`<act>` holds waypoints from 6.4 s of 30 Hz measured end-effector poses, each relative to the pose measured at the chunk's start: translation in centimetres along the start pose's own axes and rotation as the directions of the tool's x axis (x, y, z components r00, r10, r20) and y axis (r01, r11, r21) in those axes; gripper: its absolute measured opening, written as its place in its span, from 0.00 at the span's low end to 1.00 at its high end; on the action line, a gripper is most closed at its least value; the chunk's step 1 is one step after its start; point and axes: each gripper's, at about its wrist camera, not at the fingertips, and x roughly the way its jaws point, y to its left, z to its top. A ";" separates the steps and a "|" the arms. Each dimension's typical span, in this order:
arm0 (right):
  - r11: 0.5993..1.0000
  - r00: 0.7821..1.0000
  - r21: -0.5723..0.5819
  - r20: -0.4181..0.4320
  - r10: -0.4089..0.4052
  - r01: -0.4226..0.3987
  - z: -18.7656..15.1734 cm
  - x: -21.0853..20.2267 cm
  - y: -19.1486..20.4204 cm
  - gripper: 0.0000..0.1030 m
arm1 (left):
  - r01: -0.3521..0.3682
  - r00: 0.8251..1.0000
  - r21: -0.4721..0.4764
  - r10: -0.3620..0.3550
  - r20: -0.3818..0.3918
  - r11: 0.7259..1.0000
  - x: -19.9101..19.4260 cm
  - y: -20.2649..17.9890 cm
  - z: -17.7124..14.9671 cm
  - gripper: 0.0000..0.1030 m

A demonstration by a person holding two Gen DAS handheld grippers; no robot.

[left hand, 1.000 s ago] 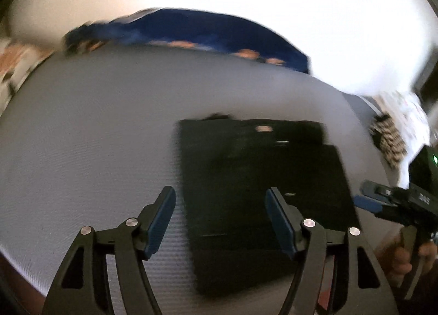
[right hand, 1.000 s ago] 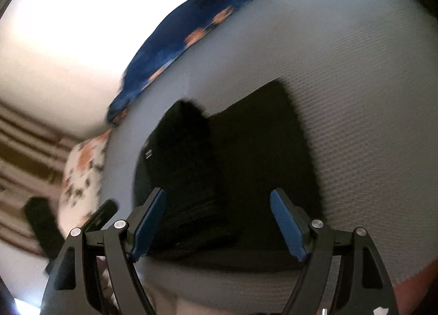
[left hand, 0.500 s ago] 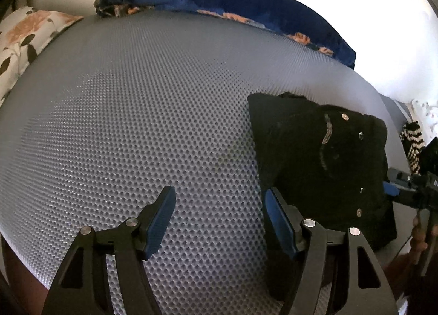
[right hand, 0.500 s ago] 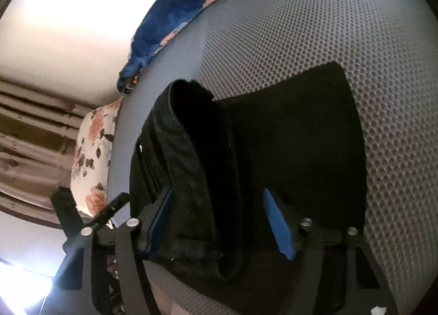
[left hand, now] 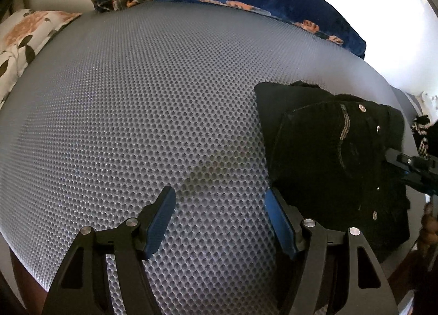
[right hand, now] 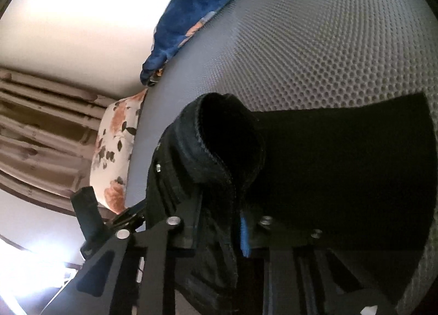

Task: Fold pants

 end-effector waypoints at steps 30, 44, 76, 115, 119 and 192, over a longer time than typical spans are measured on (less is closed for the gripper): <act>0.942 0.931 0.155 0.174 -0.322 0.297 -4.3 -9.3 -3.4 0.31 | -0.005 0.998 0.254 -0.010 0.058 0.967 0.5 -7.6 -0.1 0.67; 0.914 0.895 0.120 0.185 -0.405 0.388 -9.4 -11.1 -0.4 0.11 | 0.032 0.998 0.284 -0.048 0.049 0.958 -2.0 -7.7 -3.4 0.67; 0.898 0.895 0.196 0.141 -0.424 0.395 -10.2 -11.0 -2.6 0.27 | 0.019 0.999 0.299 -0.030 0.032 0.954 -0.9 -7.3 -4.7 0.67; 0.989 1.000 0.145 -0.007 0.004 -0.003 -4.4 -8.8 -8.7 0.44 | 0.500 0.836 -0.082 -0.506 -0.214 0.862 4.1 -5.5 2.6 0.56; 0.991 0.997 0.125 -0.049 0.060 -0.053 -3.8 -7.5 -8.5 0.41 | 0.539 0.803 -0.107 -0.548 -0.235 0.835 5.0 -6.4 3.2 0.52; 0.991 0.992 -0.026 0.011 -0.127 0.128 5.0 2.3 8.2 0.25 | 0.209 0.971 0.129 -0.221 0.085 0.969 -1.9 -2.4 10.5 0.15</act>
